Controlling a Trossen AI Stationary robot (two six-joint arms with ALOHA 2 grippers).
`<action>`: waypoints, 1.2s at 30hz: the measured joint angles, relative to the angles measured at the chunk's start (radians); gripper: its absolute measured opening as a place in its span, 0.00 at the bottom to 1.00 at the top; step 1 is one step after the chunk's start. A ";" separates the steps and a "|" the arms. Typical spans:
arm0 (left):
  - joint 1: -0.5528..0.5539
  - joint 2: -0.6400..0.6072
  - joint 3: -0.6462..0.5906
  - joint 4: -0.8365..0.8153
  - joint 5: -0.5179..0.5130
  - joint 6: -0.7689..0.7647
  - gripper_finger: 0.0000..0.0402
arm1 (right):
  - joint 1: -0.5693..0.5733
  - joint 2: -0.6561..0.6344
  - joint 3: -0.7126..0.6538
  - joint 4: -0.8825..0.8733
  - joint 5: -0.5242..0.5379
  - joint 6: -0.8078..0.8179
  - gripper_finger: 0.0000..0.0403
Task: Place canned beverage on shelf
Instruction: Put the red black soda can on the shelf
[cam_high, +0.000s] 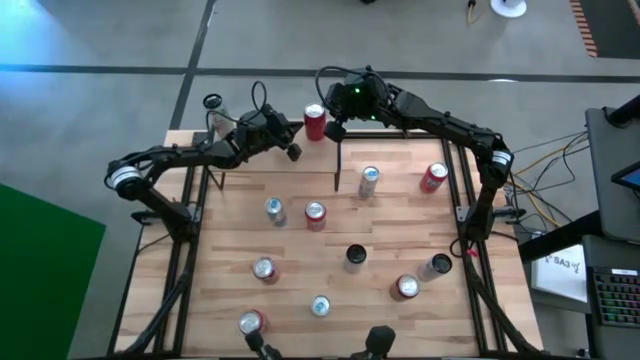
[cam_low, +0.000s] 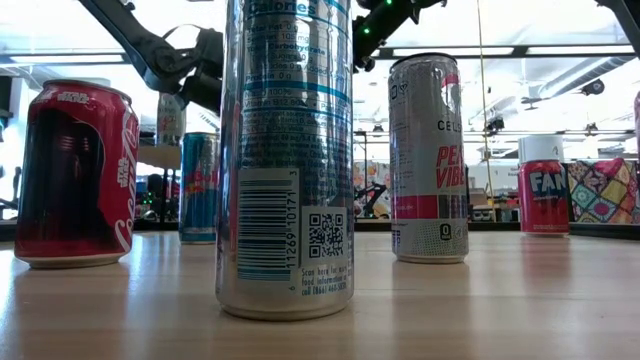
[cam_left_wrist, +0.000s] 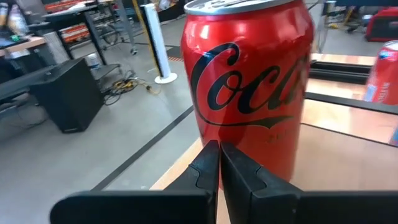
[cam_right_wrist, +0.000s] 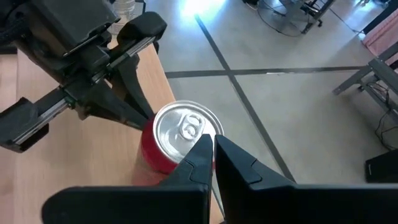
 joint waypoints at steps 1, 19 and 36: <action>-0.001 0.002 0.000 0.006 0.006 -0.002 0.00 | 0.000 0.000 0.000 0.000 0.000 0.000 0.02; -0.003 0.029 0.000 0.066 0.020 -0.048 0.00 | 0.000 0.000 -0.003 -0.002 0.000 0.004 0.02; -0.005 0.088 0.000 0.159 0.020 -0.108 0.00 | 0.000 0.000 -0.003 -0.005 0.000 0.004 0.02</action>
